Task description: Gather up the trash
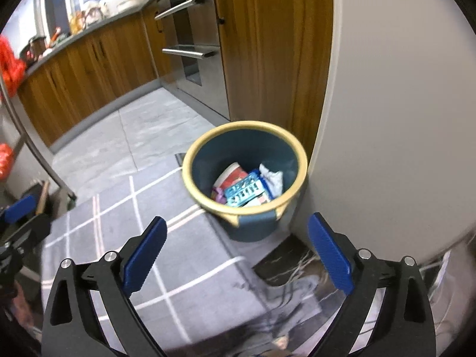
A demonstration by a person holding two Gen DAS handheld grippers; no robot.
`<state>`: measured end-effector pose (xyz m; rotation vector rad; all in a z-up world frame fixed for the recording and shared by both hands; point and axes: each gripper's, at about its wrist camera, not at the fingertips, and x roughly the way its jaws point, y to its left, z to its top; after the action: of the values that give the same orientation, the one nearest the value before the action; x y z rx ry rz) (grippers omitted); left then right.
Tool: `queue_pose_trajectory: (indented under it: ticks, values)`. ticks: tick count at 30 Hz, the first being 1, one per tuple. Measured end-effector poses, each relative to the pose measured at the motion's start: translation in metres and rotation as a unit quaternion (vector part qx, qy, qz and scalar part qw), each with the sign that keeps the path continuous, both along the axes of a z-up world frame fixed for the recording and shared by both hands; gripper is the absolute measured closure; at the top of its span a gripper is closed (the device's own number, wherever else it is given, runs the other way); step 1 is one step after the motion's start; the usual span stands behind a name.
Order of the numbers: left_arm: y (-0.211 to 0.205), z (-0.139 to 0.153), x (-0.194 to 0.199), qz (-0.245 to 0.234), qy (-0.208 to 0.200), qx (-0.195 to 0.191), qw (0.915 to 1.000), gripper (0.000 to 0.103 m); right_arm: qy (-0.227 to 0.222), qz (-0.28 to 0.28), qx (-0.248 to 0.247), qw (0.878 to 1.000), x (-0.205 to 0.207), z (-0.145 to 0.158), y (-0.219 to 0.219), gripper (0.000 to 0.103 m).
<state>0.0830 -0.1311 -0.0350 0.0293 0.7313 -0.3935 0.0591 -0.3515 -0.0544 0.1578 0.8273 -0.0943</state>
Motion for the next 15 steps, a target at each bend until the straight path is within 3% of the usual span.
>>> queue_pose_trajectory:
  ticks: [8,15]
  values:
    - [-0.001,-0.009,-0.002,0.031,-0.007,0.000,0.9995,0.006,-0.025,-0.051,-0.016,0.998,-0.002,-0.005,0.000,0.008]
    - [0.003,-0.012,-0.004,0.035,-0.013,0.009,0.9992,0.006,-0.021,-0.044,-0.024,0.998,0.001,-0.008,0.007,0.008]
